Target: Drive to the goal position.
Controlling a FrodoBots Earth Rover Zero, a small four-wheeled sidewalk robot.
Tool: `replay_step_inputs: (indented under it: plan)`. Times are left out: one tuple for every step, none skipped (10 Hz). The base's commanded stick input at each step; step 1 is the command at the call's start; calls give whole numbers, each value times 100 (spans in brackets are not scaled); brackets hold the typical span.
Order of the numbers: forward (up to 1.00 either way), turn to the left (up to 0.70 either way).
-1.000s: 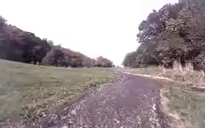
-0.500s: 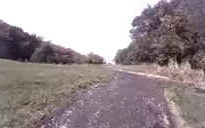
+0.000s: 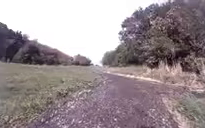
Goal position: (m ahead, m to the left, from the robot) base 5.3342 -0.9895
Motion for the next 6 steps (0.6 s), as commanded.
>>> replay_step_inputs:
  plan:
    - [100,-40]
    - [100,-40]
    - [100,-40]
    - [100,-19]
    - [100,0]
    - [100,0]
